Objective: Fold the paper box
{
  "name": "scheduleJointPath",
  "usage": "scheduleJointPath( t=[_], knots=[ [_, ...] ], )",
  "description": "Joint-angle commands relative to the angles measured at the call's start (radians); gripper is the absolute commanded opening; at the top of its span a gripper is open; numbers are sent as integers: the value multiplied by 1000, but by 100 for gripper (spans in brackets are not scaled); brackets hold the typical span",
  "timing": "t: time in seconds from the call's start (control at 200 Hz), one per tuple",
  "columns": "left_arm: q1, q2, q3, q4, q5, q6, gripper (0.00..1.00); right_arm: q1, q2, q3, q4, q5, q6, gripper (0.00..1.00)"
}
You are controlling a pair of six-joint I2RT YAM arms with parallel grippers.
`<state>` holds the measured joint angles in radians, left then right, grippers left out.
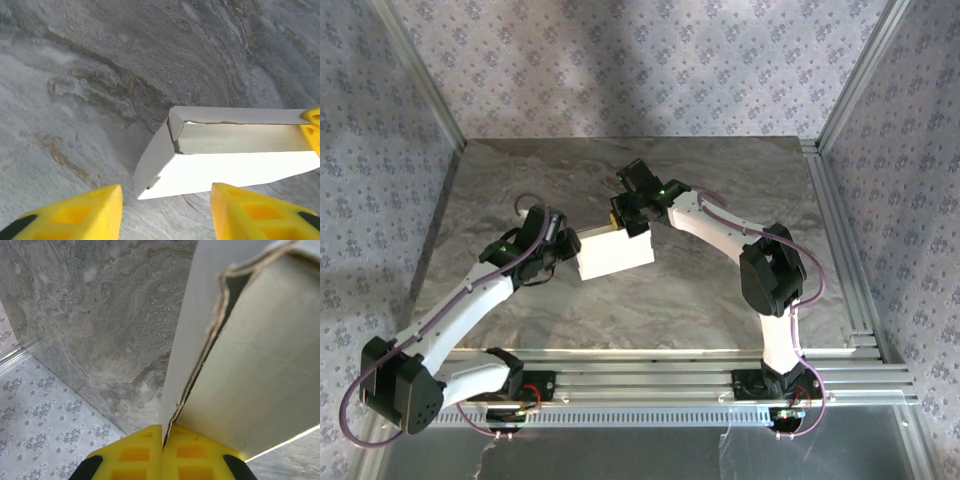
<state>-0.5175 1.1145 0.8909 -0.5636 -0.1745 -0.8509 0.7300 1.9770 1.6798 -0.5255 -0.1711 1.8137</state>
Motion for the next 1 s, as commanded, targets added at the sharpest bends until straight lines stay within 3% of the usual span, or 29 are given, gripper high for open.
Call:
scheduleJointPath(
  t=[0.0,0.185,0.385,0.635,0.78,0.994],
  knots=[
    [27,-27,49,-71,76,-239,53,2,-14,-27,-42,33,-16,0],
    [101,16,82,-93,238,-652,54,0,-25,-43,-28,40,-17,0],
    [135,83,67,75,358,-917,61,-6,-39,-61,-10,40,-14,0],
    [173,120,26,176,451,-1111,62,-11,-50,-68,6,30,-22,0],
    [180,110,-3,170,442,-1200,63,-11,-52,-71,17,27,-23,0],
    [185,162,-25,232,449,-1233,57,-12,-59,-75,27,25,-27,0]
  ],
)
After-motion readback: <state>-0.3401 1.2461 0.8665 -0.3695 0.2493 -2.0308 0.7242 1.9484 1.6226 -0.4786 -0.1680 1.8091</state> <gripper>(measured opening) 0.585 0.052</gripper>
